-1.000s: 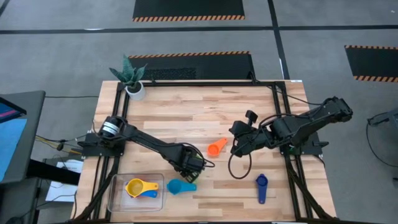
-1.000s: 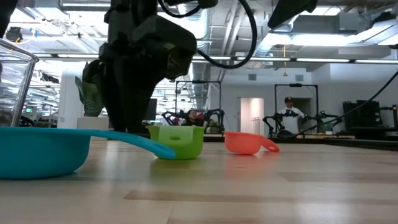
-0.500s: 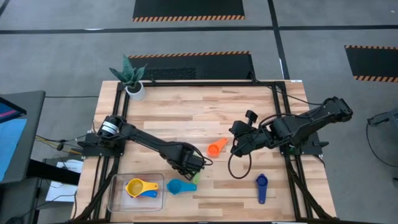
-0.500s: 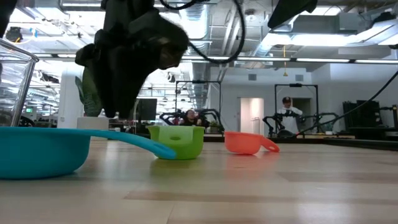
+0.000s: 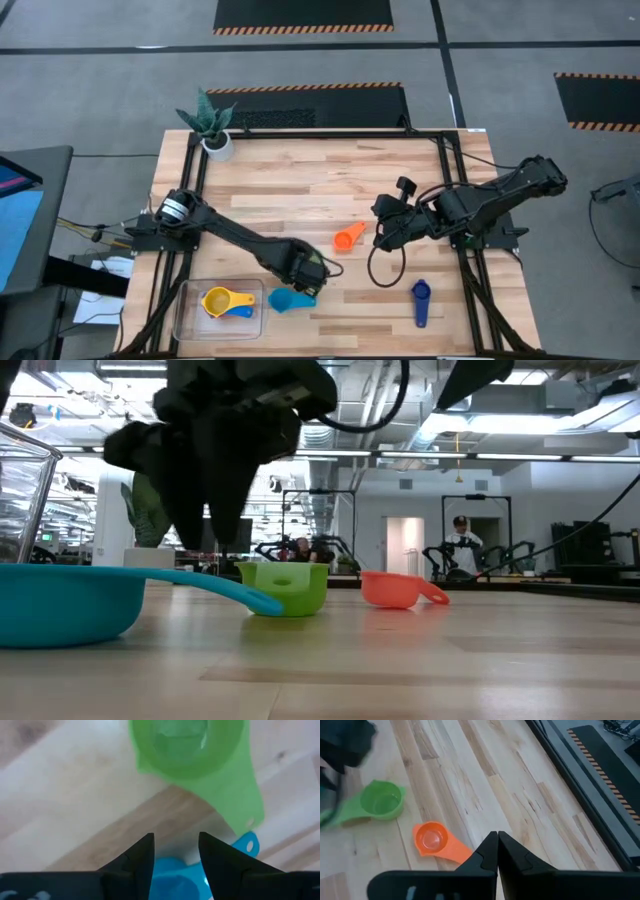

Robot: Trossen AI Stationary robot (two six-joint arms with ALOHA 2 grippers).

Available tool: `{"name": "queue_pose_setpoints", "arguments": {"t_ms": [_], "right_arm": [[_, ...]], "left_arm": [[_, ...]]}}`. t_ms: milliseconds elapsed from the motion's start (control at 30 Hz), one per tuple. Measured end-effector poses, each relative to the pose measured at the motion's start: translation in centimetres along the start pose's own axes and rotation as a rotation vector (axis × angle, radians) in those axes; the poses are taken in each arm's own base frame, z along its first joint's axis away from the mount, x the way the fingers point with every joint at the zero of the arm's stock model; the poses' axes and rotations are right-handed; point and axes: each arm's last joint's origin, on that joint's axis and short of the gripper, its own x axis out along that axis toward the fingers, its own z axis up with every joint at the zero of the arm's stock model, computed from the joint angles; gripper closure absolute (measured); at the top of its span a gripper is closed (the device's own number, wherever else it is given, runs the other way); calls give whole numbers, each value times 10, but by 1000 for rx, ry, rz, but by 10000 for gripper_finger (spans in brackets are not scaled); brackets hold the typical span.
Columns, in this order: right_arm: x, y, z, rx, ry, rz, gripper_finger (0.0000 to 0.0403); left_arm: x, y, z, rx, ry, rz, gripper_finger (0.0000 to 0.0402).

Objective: Nest measuring cups in basket
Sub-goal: Stack the green measuring cup on top of the yellow measuring cup in the transparent bin

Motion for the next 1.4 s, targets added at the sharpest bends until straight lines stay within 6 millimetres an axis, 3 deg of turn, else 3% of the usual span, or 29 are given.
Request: {"name": "queue_pose_setpoints", "arguments": {"t_ms": [567, 700, 867, 1033, 1233, 1400], "right_arm": [[0, -1, -1, -9, 10, -6, 376], [0, -1, -1, -9, 11, -7, 376], [0, -1, -1, -11, 12, -8, 376], [1, -2, -1, -7, 14, -12, 376], [1, -2, -1, -10, 18, -14, 376], [1, -3, -2, -12, 20, -16, 376]], "left_arm": [[17, 5, -9, -29, -109, 30, 260], [33, 2, -8, -33, -85, 54, 260], [39, -10, -6, -35, -79, -36, 260], [37, -21, 1, -18, -91, -144, 260], [36, -19, -1, -3, -24, -125, 260], [19, -23, -2, 79, 39, -122, 260]]}}
